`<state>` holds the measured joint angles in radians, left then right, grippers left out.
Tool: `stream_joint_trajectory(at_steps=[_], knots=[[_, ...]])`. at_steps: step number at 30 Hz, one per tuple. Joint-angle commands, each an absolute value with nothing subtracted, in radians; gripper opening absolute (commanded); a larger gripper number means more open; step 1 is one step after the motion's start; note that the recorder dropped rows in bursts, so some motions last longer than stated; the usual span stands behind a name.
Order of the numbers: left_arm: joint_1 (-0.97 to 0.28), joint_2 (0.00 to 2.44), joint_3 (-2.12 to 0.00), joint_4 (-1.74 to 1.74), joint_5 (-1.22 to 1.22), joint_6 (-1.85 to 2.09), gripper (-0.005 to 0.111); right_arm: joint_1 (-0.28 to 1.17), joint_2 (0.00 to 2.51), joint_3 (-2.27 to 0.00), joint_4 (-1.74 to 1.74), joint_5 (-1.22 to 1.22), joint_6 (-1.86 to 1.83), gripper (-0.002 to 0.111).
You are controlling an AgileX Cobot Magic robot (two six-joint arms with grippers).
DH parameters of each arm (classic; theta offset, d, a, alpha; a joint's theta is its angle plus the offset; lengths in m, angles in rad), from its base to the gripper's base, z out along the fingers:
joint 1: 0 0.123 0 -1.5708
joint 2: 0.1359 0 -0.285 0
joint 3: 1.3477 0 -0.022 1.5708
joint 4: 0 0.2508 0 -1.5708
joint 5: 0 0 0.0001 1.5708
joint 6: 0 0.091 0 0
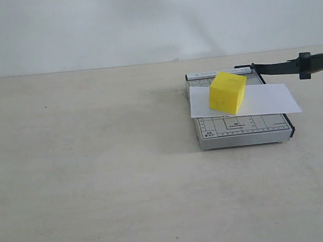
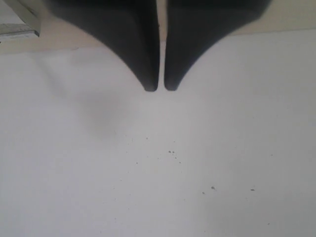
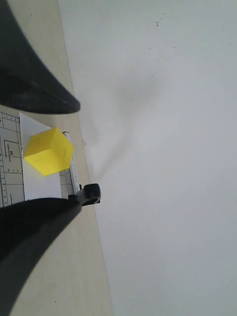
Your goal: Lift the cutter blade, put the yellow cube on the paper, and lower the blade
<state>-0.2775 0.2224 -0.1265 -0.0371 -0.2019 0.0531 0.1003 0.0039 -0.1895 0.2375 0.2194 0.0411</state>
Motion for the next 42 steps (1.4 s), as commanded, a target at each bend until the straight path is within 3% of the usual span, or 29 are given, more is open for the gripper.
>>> stream_joint_trajectory(at_steps=[1, 12, 42], knots=[[-0.273, 0.119, -0.04, -0.037, -0.22, 0.058, 0.004, 0.102, 0.0, -0.187, 0.229, 0.211, 0.042, 0.05], [-0.273, 0.011, 0.0, 0.159, -0.126, 0.058, 0.004, 0.102, 0.0, -0.187, 0.229, 0.211, 0.042, 0.05], [-0.273, 0.007, 0.0, 0.153, -0.119, 0.058, 0.004, 0.102, 0.0, -0.187, 0.229, 0.211, 0.042, 0.05]])
